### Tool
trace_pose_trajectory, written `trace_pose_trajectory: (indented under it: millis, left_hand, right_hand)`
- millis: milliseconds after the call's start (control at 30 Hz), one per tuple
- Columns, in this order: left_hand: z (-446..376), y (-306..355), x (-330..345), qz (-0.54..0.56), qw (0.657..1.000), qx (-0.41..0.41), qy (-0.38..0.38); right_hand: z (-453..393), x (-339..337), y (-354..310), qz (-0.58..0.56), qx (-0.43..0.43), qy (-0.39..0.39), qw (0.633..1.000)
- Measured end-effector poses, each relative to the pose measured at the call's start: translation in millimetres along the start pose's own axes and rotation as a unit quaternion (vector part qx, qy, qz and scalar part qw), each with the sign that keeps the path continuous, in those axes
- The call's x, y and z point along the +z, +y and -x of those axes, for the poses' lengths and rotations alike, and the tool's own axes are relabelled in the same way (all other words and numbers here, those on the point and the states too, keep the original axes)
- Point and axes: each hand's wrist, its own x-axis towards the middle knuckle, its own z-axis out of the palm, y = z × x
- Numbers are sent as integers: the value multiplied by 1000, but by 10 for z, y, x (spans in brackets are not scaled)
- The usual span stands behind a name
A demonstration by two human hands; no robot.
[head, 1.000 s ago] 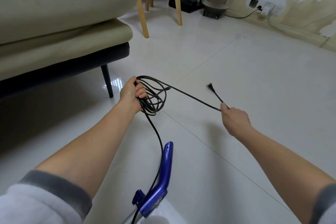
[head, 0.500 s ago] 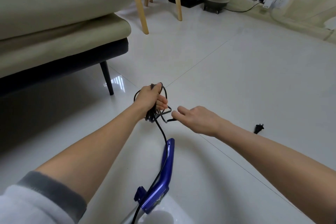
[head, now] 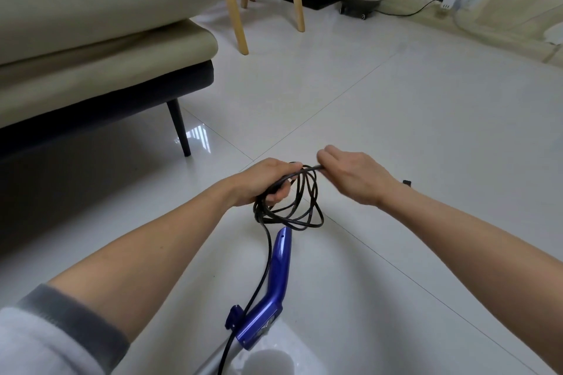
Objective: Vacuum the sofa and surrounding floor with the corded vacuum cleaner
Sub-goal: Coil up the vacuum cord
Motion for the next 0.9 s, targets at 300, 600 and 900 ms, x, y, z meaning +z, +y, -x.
trace_pose_trajectory:
  millis: [300,600,900]
  left_hand:
    - [17,237,-5,110,989,-91,-39]
    - [193,235,-278,277,949,-83,-125]
    - [128,22,-450,468,883,-24,-7]
  right_hand:
    - [-75,15,-194,83,80,-92,989]
    - [74,-70,83,-93,197,-51,975]
    - [81,92,-99,-468,408,-217,754]
